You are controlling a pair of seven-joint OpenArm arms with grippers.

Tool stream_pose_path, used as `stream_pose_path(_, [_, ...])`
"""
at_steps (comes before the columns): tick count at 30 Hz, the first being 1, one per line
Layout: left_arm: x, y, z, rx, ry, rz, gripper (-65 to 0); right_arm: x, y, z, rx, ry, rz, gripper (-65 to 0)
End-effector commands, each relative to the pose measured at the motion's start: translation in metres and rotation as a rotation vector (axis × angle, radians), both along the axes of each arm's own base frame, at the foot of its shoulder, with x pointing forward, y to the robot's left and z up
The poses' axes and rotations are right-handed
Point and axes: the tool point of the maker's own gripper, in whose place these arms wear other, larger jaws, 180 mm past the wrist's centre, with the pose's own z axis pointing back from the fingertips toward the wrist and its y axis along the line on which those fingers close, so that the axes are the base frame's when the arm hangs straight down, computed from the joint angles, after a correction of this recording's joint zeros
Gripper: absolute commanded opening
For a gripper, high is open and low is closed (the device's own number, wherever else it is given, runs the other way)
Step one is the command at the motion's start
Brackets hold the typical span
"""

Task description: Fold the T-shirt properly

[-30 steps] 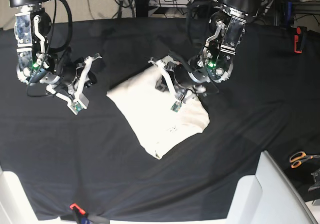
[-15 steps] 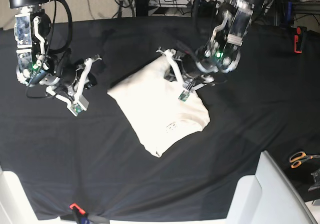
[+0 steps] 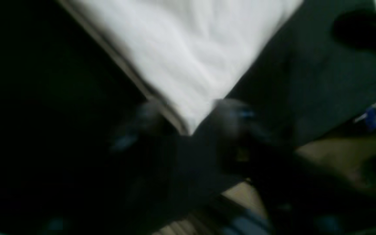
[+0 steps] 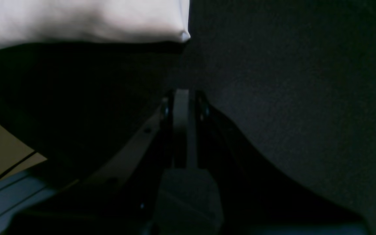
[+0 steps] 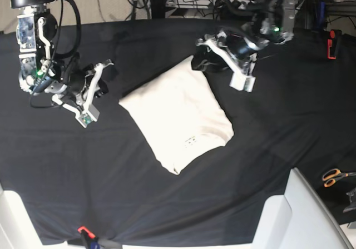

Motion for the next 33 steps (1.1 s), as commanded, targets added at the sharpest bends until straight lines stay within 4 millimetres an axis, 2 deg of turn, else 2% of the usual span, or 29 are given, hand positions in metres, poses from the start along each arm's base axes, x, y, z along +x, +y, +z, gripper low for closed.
stream_pose_path(1, [-0.003, -0.001, -0.002, -0.026, 0.012, 0.006, -24.7, 0.01, 0.002, 0.01, 0.02, -0.041, 0.001, -61.2])
stream_pose_path(3, [-0.01, -0.001, -0.013, -0.043, 0.046, 0.0, -17.1, 0.01, 0.002, 0.01, 0.02, -0.039, 0.002, -61.2])
stream_pose_path(5, [-0.011, -0.009, -0.017, -0.068, 0.042, -0.04, -14.2, 0.01, 0.002, 0.01, 0.02, -0.039, 0.002, -61.2])
stream_pose_path(11, [-0.012, -0.023, -0.02, -0.133, 0.027, -0.092, -13.8, 0.005, 0.003, 0.007, 0.021, -0.03, 0.002, -61.2])
stream_pose_path(14, [-0.012, -0.024, -0.015, -0.132, 0.012, -0.101, -13.8, 0.01, 0.004, 0.01, 0.034, -0.042, -0.007, -60.5])
stream_pose_path(15, [-0.015, -0.022, -0.015, -0.123, 0.012, -0.104, -13.8, 0.017, 0.006, 0.015, 0.042, -0.059, -0.011, -60.2])
stream_pose_path(17, [-0.014, -0.005, -0.013, -0.092, 0.002, -0.09, -13.8, 0.033, 0.012, 0.029, 0.14, -0.085, -0.078, -54.3])
stream_pose_path(20, [-0.012, 0.032, -0.01, -0.043, -0.012, -0.012, -13.8, 0.05, -0.001, 0.044, 0.366, -0.08, -0.278, -36.3])
stream_pose_path(23, [-0.01, 0.068, -0.003, 0.01, -0.034, 0.066, -13.8, 0.053, -0.013, 0.029, 0.529, 0.034, -0.402, -21.3])
stream_pose_path(27, [-0.012, 0.105, 0.006, 0.08, -0.052, 0.108, -13.8, 0.053, -0.019, 0.002, 0.671, 0.158, -0.513, -20.4])
stream_pose_path(29, [-0.011, 0.113, 0.011, 0.099, -0.067, 0.113, -13.8, 0.051, -0.018, -0.011, 0.747, 0.22, -0.576, -20.4])
stream_pose_path(31, [-0.013, 0.118, 0.012, 0.111, -0.065, 0.117, -13.8, 0.045, -0.022, -0.022, 0.777, 0.262, -0.623, -20.3])
stream_pose_path(33, [-0.014, 0.119, 0.012, 0.112, -0.063, 0.121, -13.8, 0.043, -0.019, -0.028, 0.792, 0.295, -0.635, -20.1])
